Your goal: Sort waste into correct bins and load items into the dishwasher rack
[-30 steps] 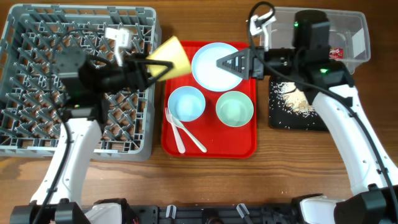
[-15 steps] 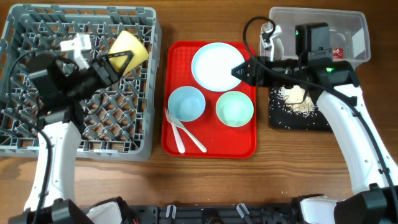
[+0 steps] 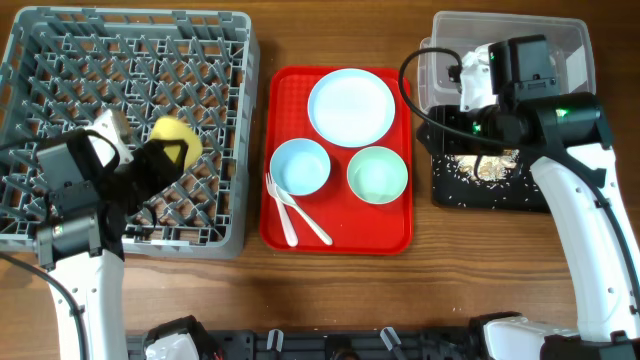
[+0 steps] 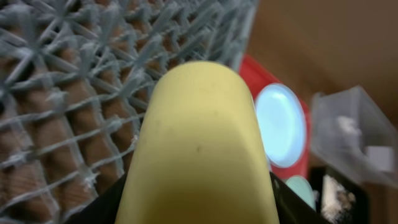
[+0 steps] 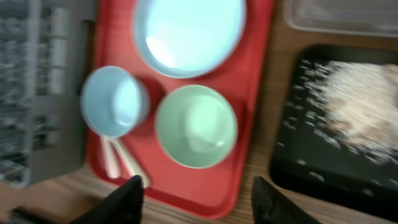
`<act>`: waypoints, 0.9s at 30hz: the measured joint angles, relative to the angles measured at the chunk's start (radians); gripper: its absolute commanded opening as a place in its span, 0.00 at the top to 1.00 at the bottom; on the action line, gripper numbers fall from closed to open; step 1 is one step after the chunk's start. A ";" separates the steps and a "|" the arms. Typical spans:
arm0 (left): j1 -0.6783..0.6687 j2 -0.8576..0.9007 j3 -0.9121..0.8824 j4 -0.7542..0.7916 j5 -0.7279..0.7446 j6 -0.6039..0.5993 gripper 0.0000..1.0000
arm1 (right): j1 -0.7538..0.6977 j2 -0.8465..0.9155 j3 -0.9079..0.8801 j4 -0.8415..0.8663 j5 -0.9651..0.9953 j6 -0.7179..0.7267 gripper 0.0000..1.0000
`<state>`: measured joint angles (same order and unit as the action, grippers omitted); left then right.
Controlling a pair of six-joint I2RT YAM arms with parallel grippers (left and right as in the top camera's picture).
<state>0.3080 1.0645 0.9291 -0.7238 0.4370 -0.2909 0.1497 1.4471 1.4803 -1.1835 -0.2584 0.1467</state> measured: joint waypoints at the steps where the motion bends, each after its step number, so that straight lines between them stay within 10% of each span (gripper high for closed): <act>1: 0.000 0.000 0.018 -0.045 -0.036 0.006 0.96 | 0.000 0.000 0.000 -0.011 0.029 -0.002 0.22; 27: 0.000 0.300 0.127 -0.251 -0.471 0.032 0.96 | 0.000 0.000 0.001 -0.047 0.263 -0.043 0.14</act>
<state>0.3080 1.3647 1.0561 -0.9752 -0.0341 -0.2584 0.1497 1.4471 1.4811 -1.2308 0.0048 0.1036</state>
